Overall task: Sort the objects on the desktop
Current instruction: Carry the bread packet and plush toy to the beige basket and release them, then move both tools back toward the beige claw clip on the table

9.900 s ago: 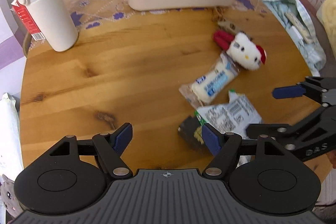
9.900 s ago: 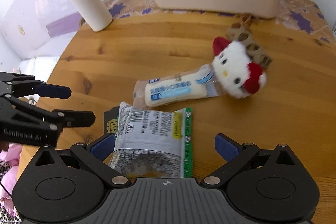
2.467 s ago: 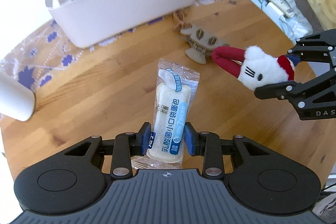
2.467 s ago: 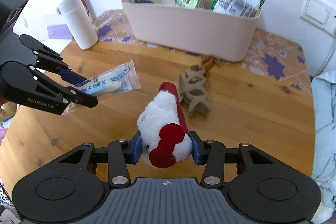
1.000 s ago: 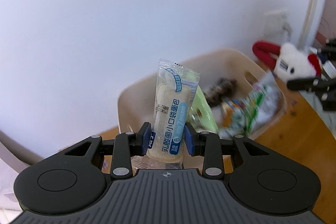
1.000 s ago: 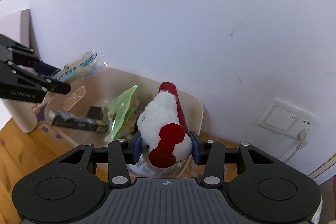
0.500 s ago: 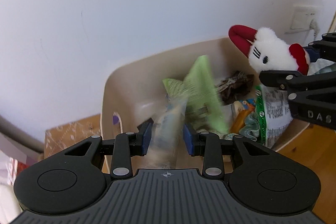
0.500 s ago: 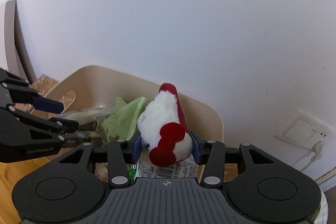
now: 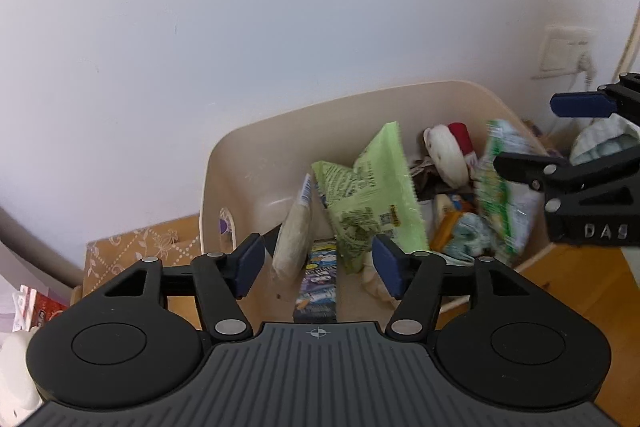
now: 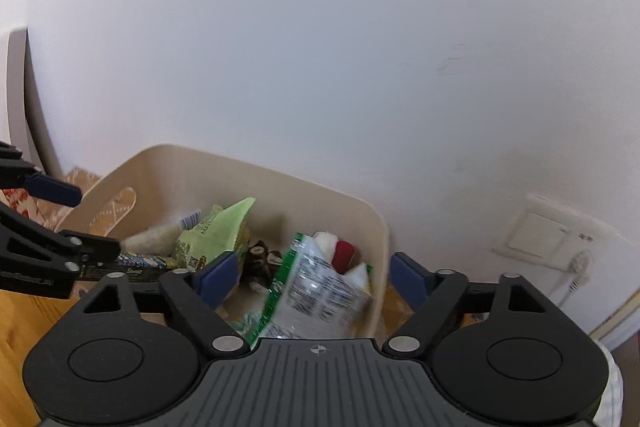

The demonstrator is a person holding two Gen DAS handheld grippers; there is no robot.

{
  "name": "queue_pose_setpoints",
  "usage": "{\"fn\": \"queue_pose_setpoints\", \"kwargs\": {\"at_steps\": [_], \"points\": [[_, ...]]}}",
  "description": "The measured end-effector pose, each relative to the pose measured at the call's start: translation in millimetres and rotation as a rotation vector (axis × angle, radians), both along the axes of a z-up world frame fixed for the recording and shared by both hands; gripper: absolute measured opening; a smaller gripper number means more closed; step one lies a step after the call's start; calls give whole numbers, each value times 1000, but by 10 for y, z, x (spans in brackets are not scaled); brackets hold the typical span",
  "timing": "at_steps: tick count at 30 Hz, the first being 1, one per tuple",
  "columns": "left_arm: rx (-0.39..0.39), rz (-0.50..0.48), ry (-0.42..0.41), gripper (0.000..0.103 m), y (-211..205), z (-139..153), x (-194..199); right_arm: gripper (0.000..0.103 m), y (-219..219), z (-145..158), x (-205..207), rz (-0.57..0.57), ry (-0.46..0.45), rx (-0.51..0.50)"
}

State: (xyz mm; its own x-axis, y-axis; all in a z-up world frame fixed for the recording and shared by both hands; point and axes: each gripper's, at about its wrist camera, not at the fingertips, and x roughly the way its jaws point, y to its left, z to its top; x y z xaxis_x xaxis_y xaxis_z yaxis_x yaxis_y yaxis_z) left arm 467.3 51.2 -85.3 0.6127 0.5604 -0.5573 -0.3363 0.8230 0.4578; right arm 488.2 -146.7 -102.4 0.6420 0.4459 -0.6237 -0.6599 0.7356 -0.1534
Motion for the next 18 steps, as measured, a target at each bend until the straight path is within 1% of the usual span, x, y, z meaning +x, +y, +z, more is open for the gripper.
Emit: {"fn": "queue_pose_setpoints", "kwargs": {"at_steps": [2, 4, 7, 8, 12, 15, 18], "points": [[6, -26, 0, 64, -88, 23, -111, 92, -155, 25, -76, -14, -8, 24], [-5, -49, -7, 66, -185, 49, -192, 96, -274, 35, -111, -27, -7, 37], [-33, -49, -10, 70, -280, 66, -353, 103, -404, -29, -177, -50, -6, 37], [-47, -44, -9, 71, -311, 57, -409, 103, -423, -65, -176, -60, 3, 29], [-117, -21, 4, 75, -396, -27, -576, 103, -559, -336, -286, -104, 78, -11], [-180, 6, 40, 75, -442, -238, -687, 103, -573, -629, -409, -122, 132, -65], [-223, 36, 71, 75, -491, -476, -769, 103, -550, -937, -532, -122, 175, -117]]}}
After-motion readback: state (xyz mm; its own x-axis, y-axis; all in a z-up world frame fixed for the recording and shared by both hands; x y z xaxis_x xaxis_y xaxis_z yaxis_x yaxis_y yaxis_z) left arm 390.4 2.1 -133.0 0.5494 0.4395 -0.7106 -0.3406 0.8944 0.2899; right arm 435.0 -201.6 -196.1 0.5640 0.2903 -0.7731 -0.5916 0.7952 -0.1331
